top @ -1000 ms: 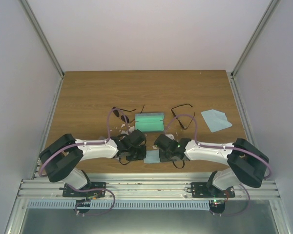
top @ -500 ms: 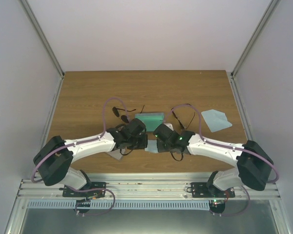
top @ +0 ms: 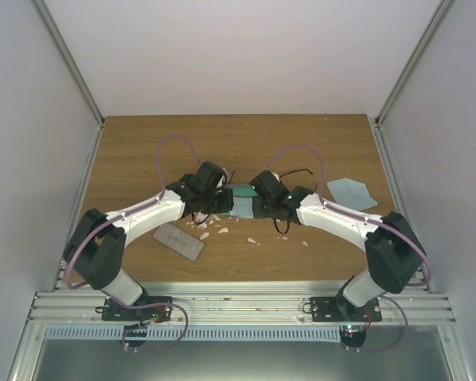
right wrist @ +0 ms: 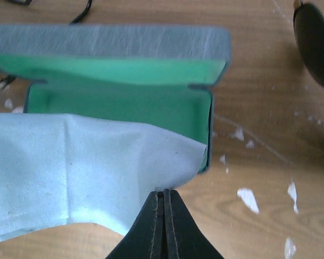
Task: Organize the sunglasses
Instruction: Place the glasses cleaning cloth in the sunglasses case.
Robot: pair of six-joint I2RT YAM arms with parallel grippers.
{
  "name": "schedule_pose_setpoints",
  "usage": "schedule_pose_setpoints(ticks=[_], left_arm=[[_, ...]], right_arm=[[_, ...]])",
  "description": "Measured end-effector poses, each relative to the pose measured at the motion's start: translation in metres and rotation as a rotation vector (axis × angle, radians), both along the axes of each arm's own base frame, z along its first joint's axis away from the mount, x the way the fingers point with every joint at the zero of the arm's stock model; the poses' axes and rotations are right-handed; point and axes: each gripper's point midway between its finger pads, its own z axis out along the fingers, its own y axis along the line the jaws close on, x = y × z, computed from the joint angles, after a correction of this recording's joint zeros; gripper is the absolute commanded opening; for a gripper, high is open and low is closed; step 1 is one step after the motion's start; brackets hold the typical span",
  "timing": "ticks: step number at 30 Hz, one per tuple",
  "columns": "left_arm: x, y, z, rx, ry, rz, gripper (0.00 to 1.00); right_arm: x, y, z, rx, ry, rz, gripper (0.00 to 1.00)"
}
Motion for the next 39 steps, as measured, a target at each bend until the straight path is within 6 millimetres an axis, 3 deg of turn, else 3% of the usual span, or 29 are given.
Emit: schedule_pose_setpoints(ticks=[4, 11, 22, 39], left_arm=[[0.024, 0.003, -0.011, 0.022, 0.006, -0.006, 0.00], [0.044, 0.011, -0.036, 0.059, 0.042, -0.019, 0.00], [0.054, 0.017, -0.056, 0.078, 0.071, -0.033, 0.00], [0.054, 0.015, -0.062, 0.073, 0.083, -0.038, 0.00]], right_arm=[[0.024, 0.000, -0.007, -0.009, -0.002, -0.013, 0.00], [0.049, 0.005, -0.015, -0.014, -0.008, -0.015, 0.01], [0.052, 0.007, -0.040, -0.034, 0.037, -0.006, 0.01], [0.053, 0.005, -0.045, -0.040, 0.045, -0.012, 0.00]])
